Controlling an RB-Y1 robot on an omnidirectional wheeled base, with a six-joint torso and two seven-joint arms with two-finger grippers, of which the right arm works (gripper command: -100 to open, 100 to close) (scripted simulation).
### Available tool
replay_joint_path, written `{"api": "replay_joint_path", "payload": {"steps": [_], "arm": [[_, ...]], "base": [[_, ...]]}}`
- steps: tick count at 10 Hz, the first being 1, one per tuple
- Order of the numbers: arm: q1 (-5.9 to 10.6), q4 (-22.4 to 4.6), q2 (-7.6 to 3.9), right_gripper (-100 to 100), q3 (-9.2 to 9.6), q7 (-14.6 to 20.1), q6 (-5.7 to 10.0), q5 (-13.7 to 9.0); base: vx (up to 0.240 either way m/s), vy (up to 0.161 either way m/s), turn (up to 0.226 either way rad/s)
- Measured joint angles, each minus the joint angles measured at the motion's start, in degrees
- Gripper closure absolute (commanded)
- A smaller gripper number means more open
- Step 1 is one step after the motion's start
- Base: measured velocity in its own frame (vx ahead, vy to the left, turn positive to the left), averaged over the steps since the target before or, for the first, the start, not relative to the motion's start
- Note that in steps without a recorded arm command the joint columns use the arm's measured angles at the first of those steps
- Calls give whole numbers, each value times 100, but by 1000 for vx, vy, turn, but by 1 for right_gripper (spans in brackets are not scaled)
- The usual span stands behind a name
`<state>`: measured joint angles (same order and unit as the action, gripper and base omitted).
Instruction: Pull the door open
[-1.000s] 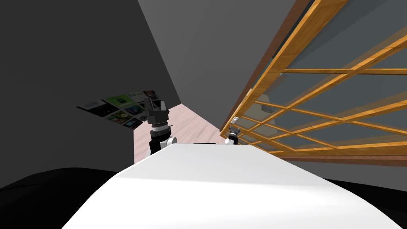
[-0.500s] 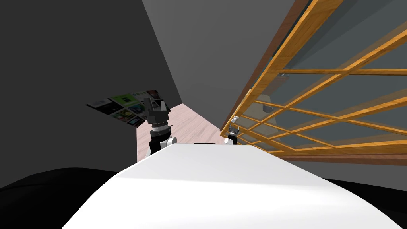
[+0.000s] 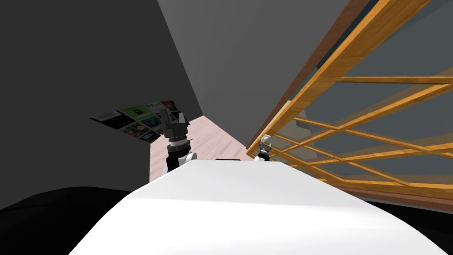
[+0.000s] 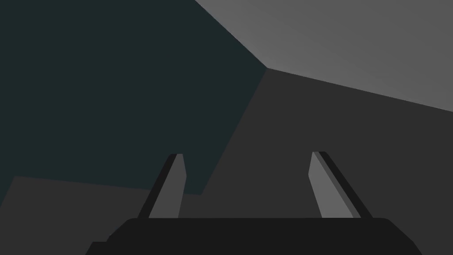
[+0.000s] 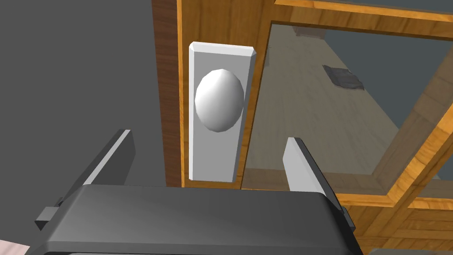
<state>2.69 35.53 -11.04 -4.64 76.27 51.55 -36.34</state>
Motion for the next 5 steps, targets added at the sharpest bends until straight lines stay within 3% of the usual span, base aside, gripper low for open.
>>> {"api": "replay_joint_path", "payload": {"steps": [1,3,5], "arm": [[-80,43,-77,-100,8,96,-1,-3],[-27,-342,-295,-100,68,443,171,18],[-105,-239,-341,-100,62,494,135,8]], "base": [[89,5,11],[110,-3,22],[63,0,15]]}}
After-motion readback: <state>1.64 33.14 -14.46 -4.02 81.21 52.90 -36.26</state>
